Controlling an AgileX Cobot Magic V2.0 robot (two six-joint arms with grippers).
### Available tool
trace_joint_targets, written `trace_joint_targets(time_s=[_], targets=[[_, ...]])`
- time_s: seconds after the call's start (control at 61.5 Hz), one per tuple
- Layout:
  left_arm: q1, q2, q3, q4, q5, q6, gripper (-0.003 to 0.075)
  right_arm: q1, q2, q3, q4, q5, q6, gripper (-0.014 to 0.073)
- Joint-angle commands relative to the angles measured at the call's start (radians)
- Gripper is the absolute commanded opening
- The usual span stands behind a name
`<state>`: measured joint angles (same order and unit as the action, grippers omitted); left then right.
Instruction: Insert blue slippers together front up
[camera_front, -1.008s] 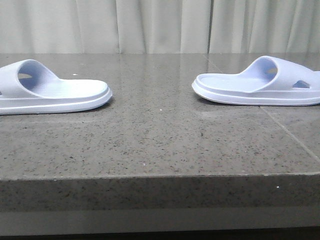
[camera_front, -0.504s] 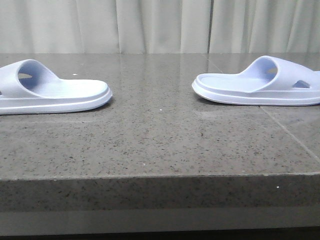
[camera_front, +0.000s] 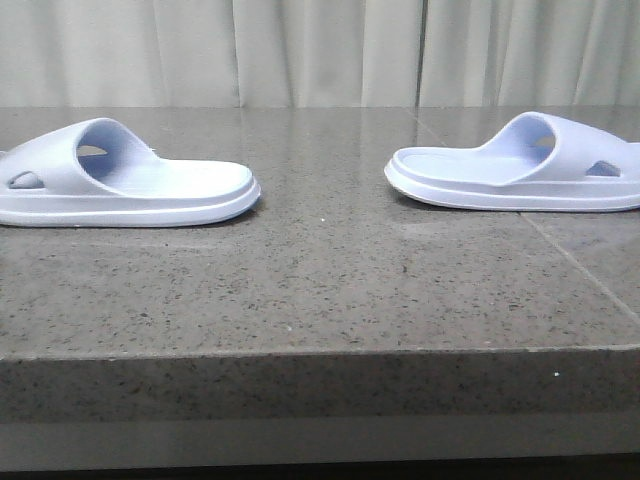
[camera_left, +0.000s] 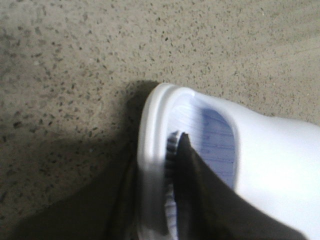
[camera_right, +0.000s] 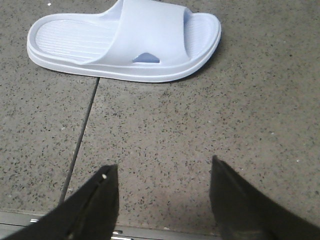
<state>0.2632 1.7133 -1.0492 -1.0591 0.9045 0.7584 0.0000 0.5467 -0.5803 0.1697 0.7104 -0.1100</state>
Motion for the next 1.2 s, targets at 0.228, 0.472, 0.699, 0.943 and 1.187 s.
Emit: trace_joint_targets(time_s=[0.228,0.472,0.699,0.943,1.187], targets=[[-0.012,-0.066,-0.009,0.007,0.026,0.02,-0.002,-0.003,0.009,-0.033,0.008,-0.066,-0.003,0.0437],[-0.012,-0.236,0.019,-0.058,0.066,0.027,-0.002,-0.003,0.014,-0.036,0.008,-0.057,-0.003,0.0437],[-0.024,-0.445,0.19,-0.254,0.035,0.124,-0.002,-0.003,0.022,-0.067,0.005,-0.058,0.01,0.0437],[-0.133,-0.453,0.222,-0.337,-0.034,0.152,-0.002,-0.029,0.17,-0.183,-0.068,-0.005,0.092,0.0437],[-0.218,-0.451,0.222,-0.341,-0.117,0.159,-0.002,-0.246,0.408,-0.306,-0.049,0.077,0.11,0.0437]])
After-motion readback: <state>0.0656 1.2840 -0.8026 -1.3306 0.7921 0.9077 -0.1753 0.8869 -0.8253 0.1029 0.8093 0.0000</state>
